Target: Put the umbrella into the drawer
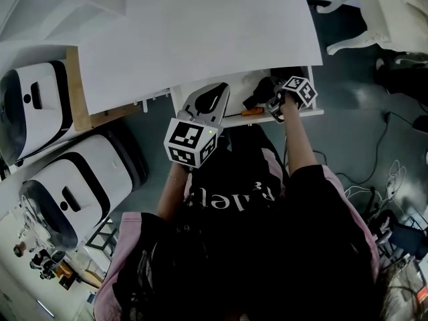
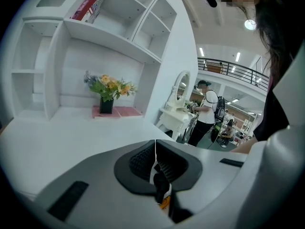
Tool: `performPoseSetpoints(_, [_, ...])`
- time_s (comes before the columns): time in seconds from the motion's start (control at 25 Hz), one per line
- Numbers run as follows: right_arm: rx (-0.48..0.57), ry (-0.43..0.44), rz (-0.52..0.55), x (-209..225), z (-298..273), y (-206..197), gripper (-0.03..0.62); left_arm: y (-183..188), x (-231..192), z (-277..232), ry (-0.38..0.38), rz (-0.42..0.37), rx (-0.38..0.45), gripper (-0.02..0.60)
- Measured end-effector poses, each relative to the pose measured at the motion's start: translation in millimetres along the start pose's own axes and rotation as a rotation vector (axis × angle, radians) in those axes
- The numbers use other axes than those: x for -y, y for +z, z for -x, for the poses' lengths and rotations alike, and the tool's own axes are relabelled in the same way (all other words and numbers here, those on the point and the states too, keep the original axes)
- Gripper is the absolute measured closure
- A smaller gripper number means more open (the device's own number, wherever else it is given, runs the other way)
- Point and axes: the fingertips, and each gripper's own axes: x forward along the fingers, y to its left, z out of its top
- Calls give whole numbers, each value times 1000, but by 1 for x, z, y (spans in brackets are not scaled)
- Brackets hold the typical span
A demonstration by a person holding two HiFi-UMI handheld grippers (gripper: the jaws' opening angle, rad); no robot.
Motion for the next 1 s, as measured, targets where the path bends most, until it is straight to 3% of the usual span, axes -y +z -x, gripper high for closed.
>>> performPoseSetpoints(0.16, [49,60,34,-18,25,2,313,2,-1,5,-12,-4,11,565])
performPoseSetpoints(0.44, [112,144,205,-41,76,-6,313,1,0,17,-41,-16,27,565])
performPoseSetpoints(0.76, [253,346,477,-107,158,-33,313,-3,4,42,-76,-32,43,565])
performPoseSetpoints(1.0, [358,423,693,-154,212,-68,313,-8,5,69,-100,-44,67,565])
